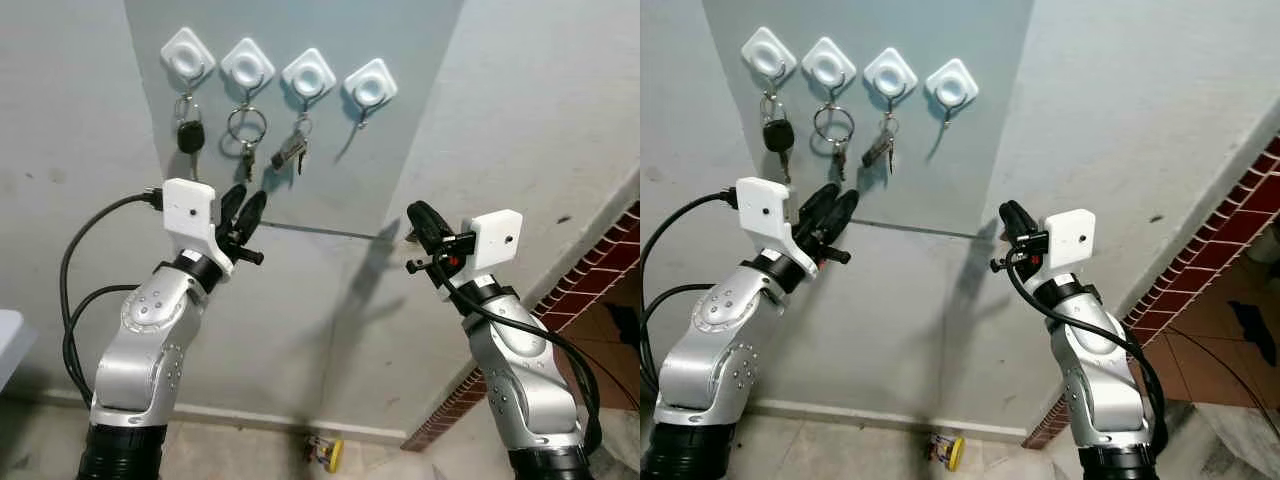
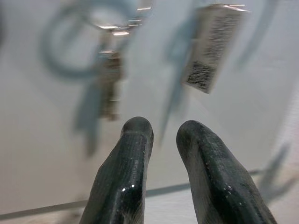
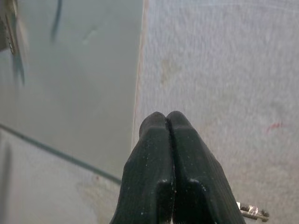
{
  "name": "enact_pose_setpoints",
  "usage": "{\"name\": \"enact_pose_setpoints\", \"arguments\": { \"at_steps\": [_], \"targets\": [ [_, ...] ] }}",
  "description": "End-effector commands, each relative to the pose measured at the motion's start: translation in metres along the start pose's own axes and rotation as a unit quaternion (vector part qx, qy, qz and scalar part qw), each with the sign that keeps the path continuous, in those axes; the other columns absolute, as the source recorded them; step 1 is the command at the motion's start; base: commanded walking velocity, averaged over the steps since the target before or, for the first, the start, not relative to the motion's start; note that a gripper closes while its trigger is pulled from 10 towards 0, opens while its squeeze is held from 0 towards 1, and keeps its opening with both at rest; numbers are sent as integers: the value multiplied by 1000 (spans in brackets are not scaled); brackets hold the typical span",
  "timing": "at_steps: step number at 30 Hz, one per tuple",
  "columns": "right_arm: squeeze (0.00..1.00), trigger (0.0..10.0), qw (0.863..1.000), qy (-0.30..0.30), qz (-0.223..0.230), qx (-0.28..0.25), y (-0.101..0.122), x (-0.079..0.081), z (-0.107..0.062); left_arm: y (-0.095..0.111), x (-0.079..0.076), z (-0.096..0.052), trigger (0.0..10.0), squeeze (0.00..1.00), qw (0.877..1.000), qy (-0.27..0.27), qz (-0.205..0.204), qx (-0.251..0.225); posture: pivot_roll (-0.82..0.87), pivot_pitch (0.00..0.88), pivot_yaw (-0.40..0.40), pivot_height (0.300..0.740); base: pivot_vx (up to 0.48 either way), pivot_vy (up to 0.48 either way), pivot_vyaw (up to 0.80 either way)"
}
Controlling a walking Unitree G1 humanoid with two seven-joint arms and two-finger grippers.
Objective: Hang keys on a hook
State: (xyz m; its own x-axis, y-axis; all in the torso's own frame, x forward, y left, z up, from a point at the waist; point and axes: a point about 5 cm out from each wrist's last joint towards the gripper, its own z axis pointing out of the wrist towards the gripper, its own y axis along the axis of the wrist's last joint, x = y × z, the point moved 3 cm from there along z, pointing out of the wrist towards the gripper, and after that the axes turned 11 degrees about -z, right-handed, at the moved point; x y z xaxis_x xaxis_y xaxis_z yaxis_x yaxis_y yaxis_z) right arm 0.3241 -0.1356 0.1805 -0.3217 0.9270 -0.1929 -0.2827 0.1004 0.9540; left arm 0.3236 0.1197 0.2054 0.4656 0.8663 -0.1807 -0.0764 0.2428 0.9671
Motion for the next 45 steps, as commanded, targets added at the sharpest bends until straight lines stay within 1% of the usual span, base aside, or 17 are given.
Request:
{"name": "enact_pose_setpoints", "arguments": {
  "at_steps": [1, 2, 4, 5, 9, 11, 12, 13, 15, 19, 20, 22, 25, 27, 34, 43, 45],
  "targets": [
    [0, 10000, 1000, 18, 1, -3, 4, 2, 0, 3, -10, -1, 10000, 0, 999, -30, 11, -3, -24, 26, -82, 740, 0, 0, 0],
    [0, 10000, 999, 37, 5, -4, 5, 6, 0, 3, -19, -3, 10000, 0, 998, -57, 20, -3, -25, 27, -82, 740, 0, 0, 0],
    [0, 10000, 998, 54, 17, -6, 6, 10, -1, 2, -26, -5, 10000, 0, 996, -79, 29, -1, -24, 28, -82, 740, 0, 0, 0],
    [0, 10000, 997, 77, 16, -12, 9, 15, -2, -1, -34, -8, 10000, 0, 994, -104, 36, 8, -23, 29, -82, 740, 0, 0, 0],
    [0, 10000, 992, 119, 32, -23, 14, 25, -4, -1, -47, -13, 10000, 0, 989, -141, 36, 9, -22, 38, -83, 740, 0, 0, 0],
    [0, 10000, 990, 130, 37, -27, 16, 28, -4, -1, -50, -15, 10000, 0, 988, -151, 36, 10, -22, 38, -83, 740, 0, 0, 0],
    [0, 10000, 986, 155, 49, -36, 22, 35, -5, 3, -54, -16, 10000, 0, 986, -163, 37, 6, -20, 40, -85, 740, 0, 0, 0],
    [0, 10000, 986, 155, 49, -36, 22, 35, -5, 3, -54, -16, 10000, 0, 986, -163, 37, 6, -20, 40, -85, 740, 0, 0, 0],
    [0, 10000, 979, 184, 72, -59, 35, 41, -4, 11, -57, -16, 10000, 0, 984, -172, 48, -7, -19, 45, -85, 740, 0, 0, 0],
    [0, 10000, 968, 211, 97, -94, 53, 44, -1, 23, -58, -16, 10000, 0, 984, -174, 37, -25, -18, 47, -89, 740, 0, 0, 0],
    [0, 10000, 966, 214, 104, -102, 58, 44, 1, 27, -58, -16, 10000, 0, 984, -174, 24, -35, -15, 48, -91, 740, 0, 0, 0],
    [0, 10000, 965, 213, 109, -109, 62, 43, 3, 29, -57, -17, 10000, 0, 984, -175, 13, -38, -14, 48, -92, 740, 0, 0, 0],
    [0, 10000, 961, 214, 122, -125, 71, 41, 6, 32, -56, -18, 10000, 0, 983, -178, 16, -40, -10, 48, -95, 740, 0, 0, 0],
    [0, 10000, 958, 214, 129, -138, 78, 40, 10, 37, -56, -18, 10000, 0, 983, -178, 9, -50, -8, 47, -98, 740, 0, 0, 0],
    [0, 10000, 954, 211, 142, -161, 91, 38, 20, 44, -57, -17, 10000, 0, 982, -181, 5, -58, -8, 48, -98, 740, 0, 0, 0],
    [0, 10000, 953, 182, 146, -195, 106, 34, 41, 50, -63, -15, 10000, 0, 979, -193, 6, -64, -4, 49, -94, 740, 0, 0, 0],
    [0, 10000, 953, 179, 145, -197, 108, 33, 43, 50, -62, -15, 10000, 0, 979, -193, 6, -64, -4, 49, -94, 740, 0, 0, 0]
  ]
}}
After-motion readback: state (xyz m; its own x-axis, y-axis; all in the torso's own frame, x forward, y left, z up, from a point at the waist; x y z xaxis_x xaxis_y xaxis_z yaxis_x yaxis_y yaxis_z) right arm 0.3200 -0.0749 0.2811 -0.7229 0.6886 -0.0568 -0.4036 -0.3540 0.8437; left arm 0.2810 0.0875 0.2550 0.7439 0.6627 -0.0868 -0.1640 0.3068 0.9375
